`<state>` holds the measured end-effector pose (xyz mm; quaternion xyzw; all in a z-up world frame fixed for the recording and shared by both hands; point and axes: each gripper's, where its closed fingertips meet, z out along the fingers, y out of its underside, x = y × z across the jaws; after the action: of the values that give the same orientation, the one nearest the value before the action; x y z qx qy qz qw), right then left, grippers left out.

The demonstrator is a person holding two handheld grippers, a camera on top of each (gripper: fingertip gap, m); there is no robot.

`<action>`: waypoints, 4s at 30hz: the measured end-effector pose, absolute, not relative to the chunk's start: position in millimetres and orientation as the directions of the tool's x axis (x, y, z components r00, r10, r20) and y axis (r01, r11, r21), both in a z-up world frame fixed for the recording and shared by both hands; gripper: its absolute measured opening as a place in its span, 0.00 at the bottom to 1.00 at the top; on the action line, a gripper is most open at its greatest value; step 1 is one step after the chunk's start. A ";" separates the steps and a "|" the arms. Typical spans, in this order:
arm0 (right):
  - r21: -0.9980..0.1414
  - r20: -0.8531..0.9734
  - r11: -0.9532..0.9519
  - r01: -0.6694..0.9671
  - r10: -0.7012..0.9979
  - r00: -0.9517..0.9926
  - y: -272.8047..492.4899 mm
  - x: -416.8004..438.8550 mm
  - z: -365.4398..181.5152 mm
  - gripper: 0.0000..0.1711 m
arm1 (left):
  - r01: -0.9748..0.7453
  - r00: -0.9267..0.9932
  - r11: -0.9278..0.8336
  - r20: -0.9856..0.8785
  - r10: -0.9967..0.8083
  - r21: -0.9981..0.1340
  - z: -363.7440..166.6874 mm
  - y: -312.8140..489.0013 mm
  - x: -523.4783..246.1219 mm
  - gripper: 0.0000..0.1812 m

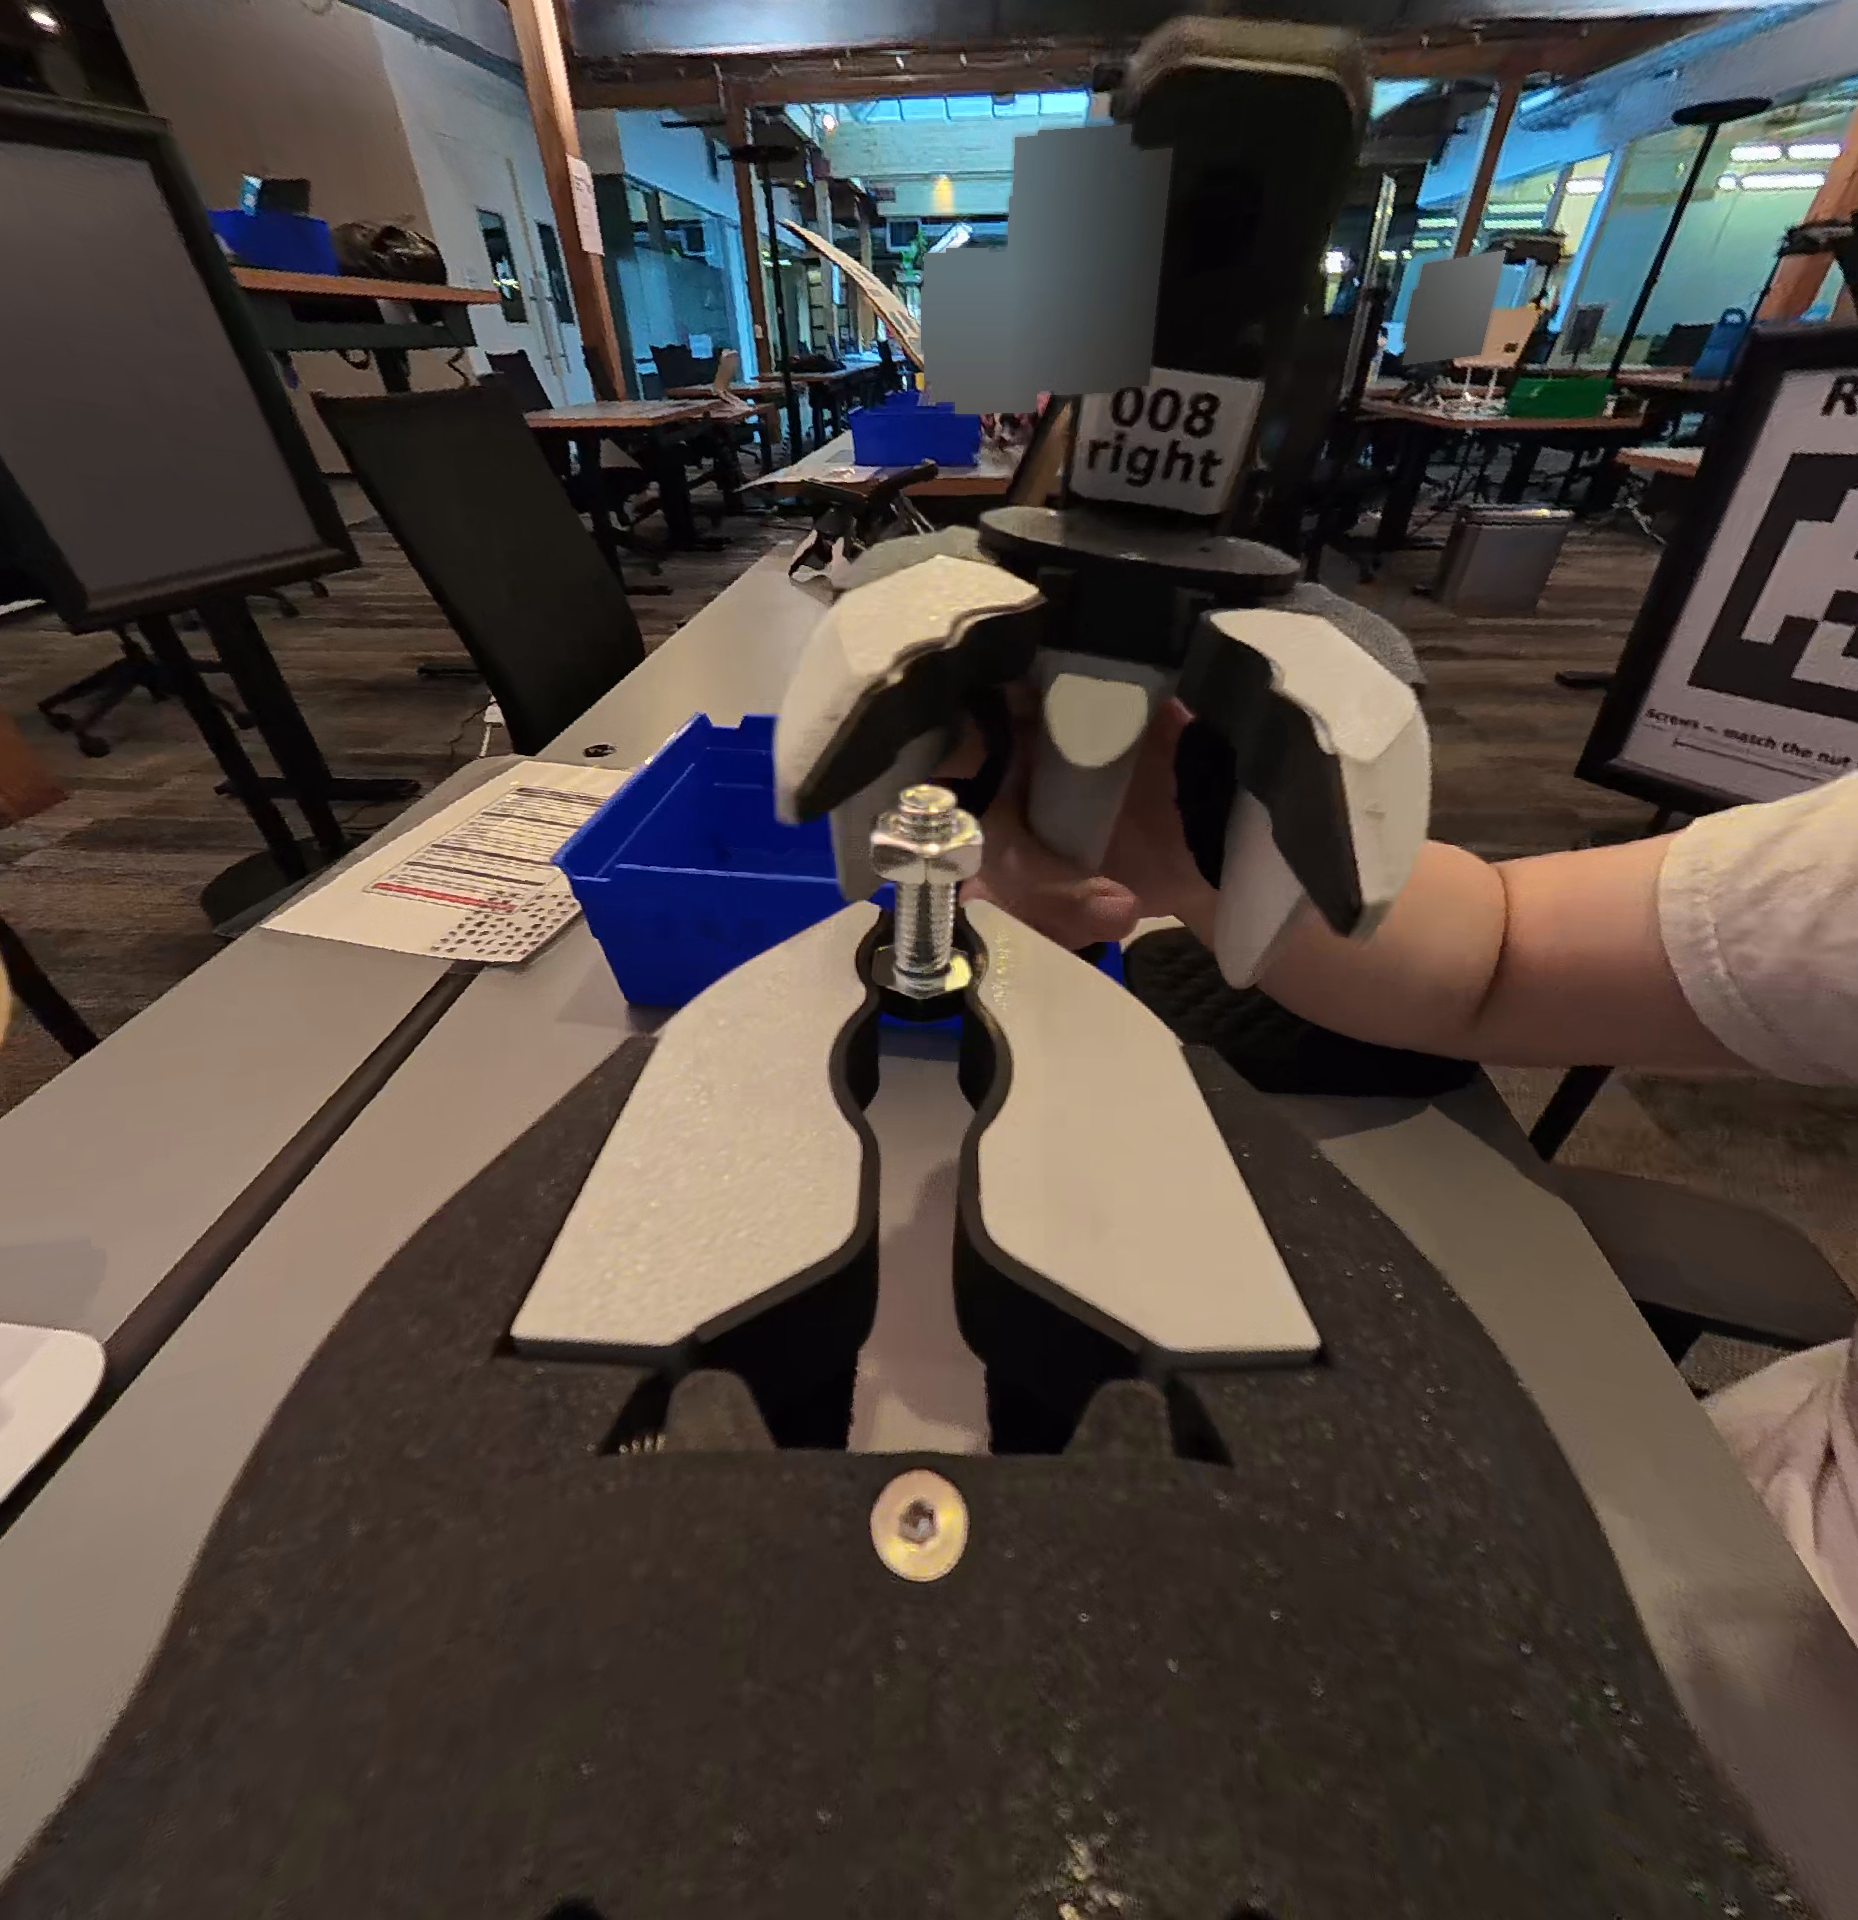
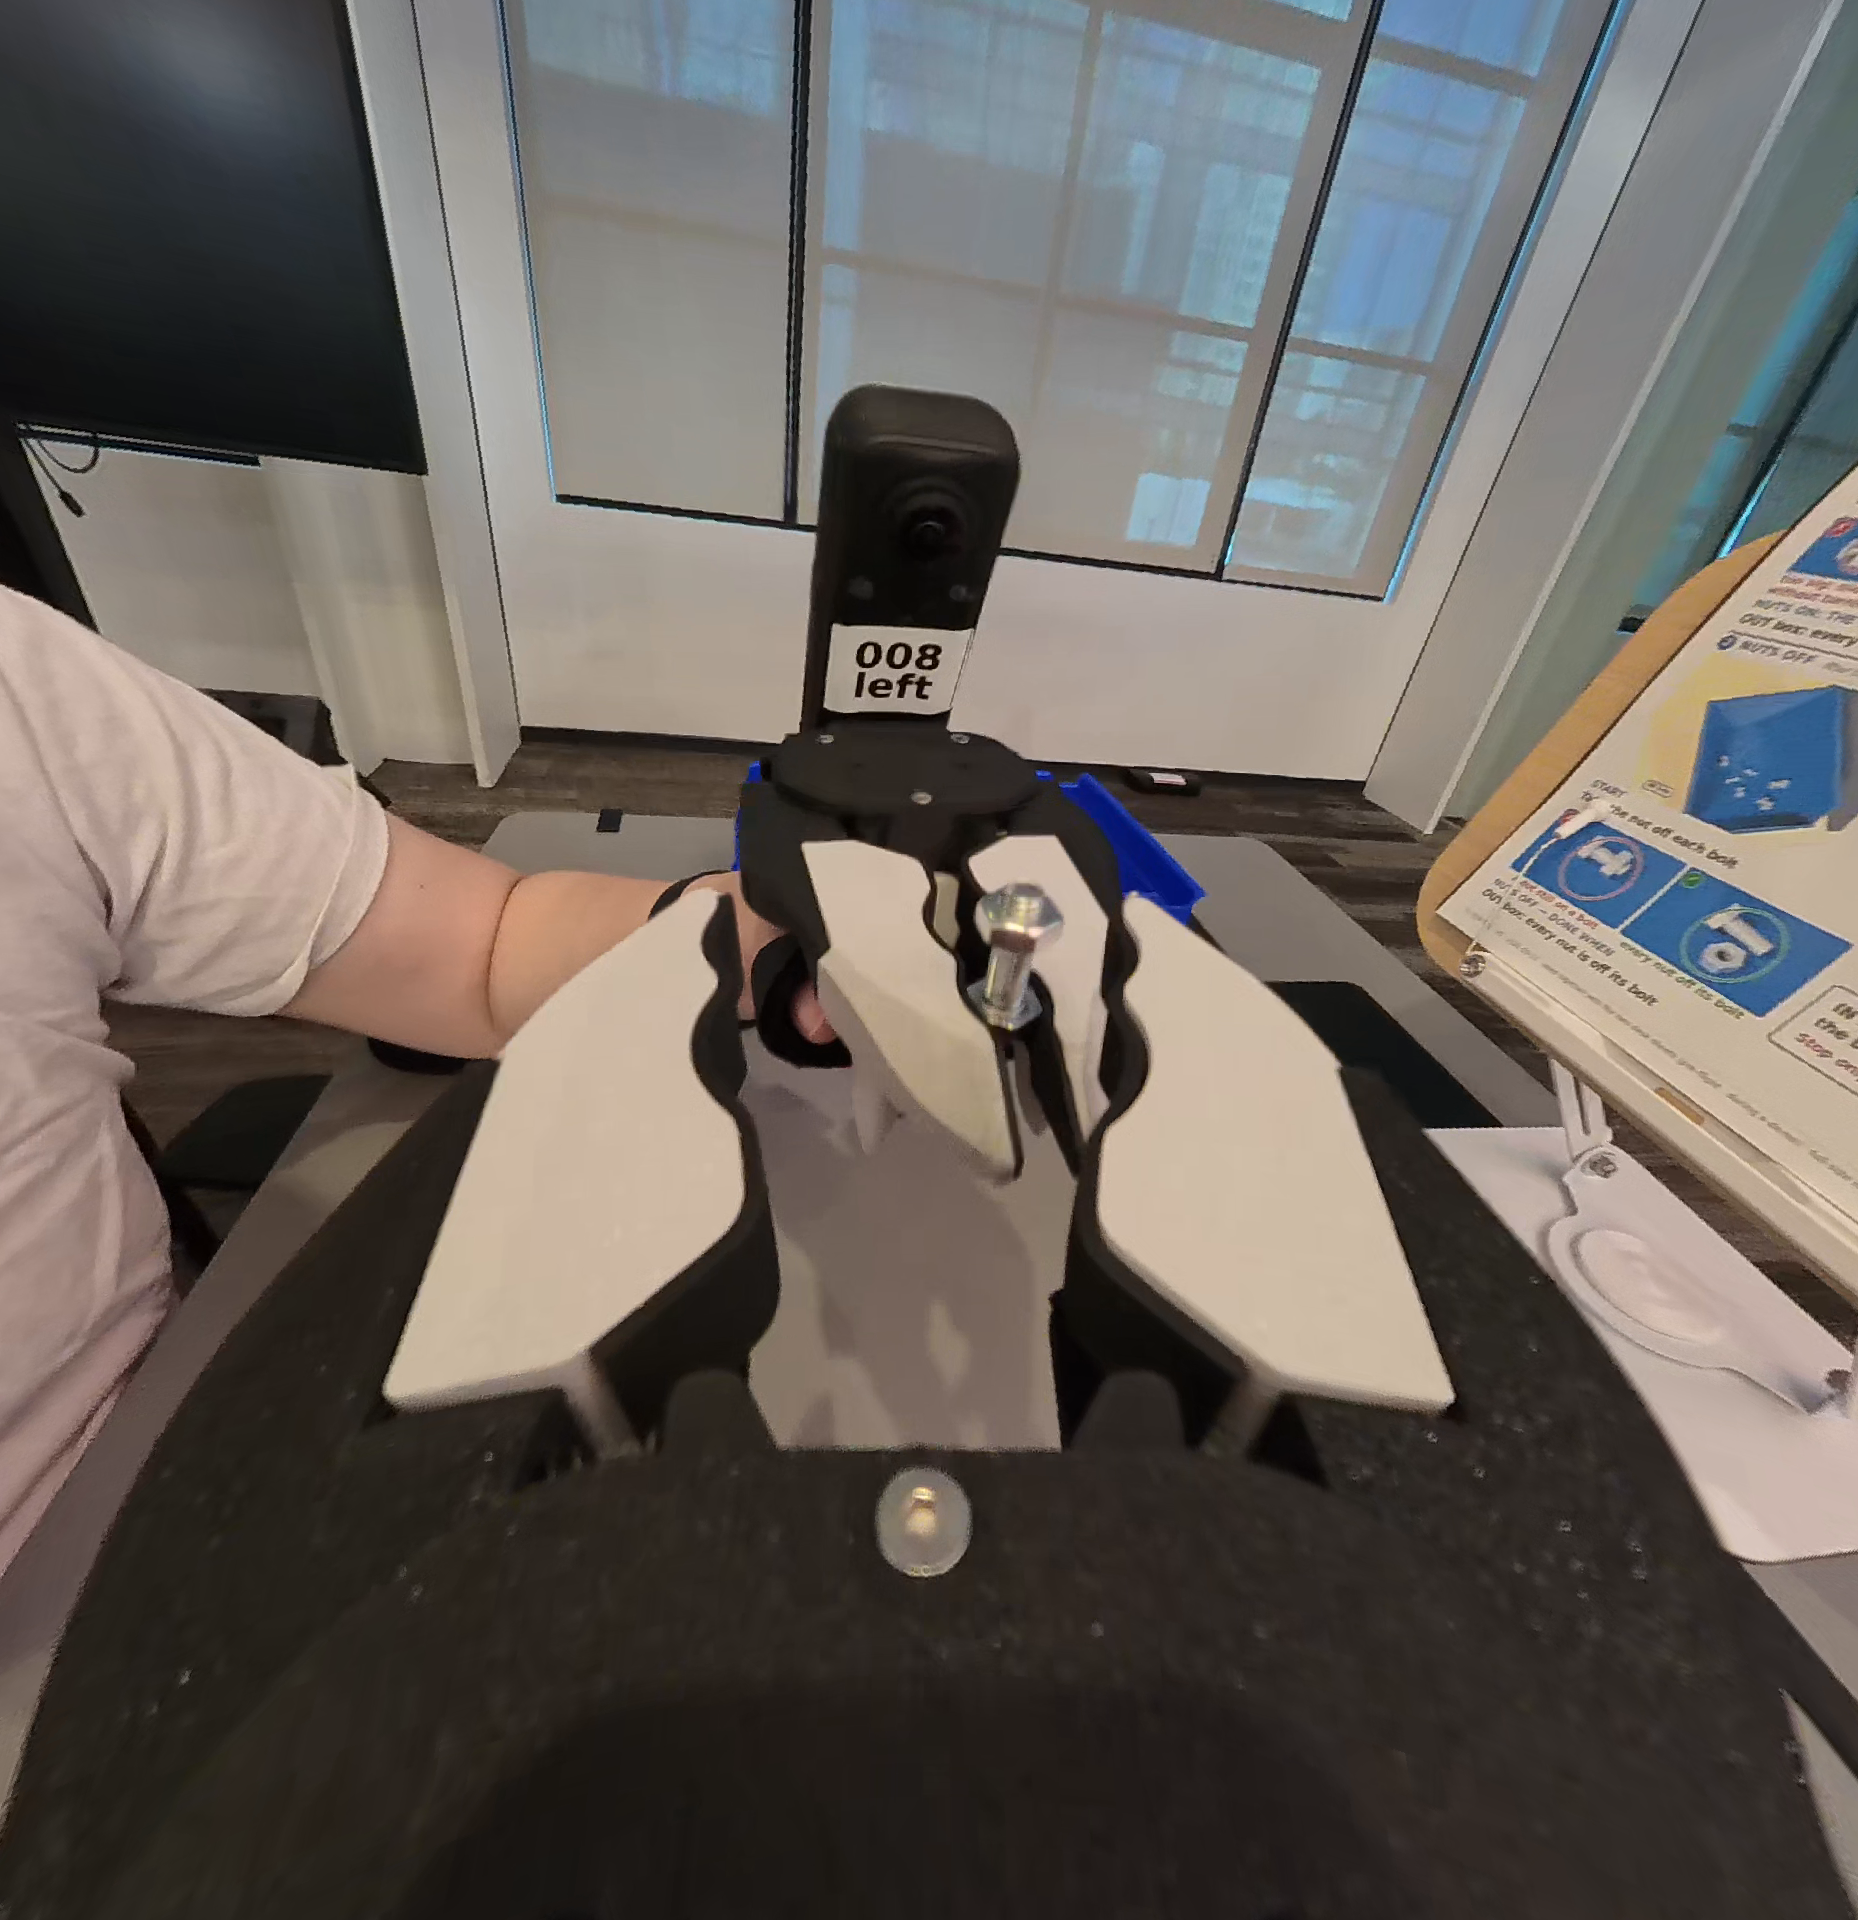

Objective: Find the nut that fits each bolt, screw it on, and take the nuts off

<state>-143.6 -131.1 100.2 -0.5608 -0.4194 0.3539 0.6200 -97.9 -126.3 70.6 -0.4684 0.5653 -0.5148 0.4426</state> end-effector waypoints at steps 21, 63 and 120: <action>-0.992 0.128 0.113 0.062 0.915 0.382 -131.9 -135.8 98.3 0.24 | -0.081 -0.165 0.027 -0.013 -0.986 -0.996 69.2 -124.9 -97.8 0.05; -0.919 0.356 -0.017 0.394 0.398 0.846 -52.9 -31.2 72.6 0.04 | -0.261 0.030 0.077 -0.087 -0.996 -0.962 38.5 -89.6 -95.0 0.07; 0.067 -0.171 -0.975 0.212 0.198 0.965 -171.2 193.0 -155.9 0.04 | -0.358 -0.052 0.055 -0.039 -0.998 -0.932 24.0 -104.7 -93.9 0.05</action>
<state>193.0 -171.2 -155.9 -0.9903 -0.1033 0.0822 -0.0425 -93.9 -104.7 24.0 -0.5598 0.6057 -0.3988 0.4008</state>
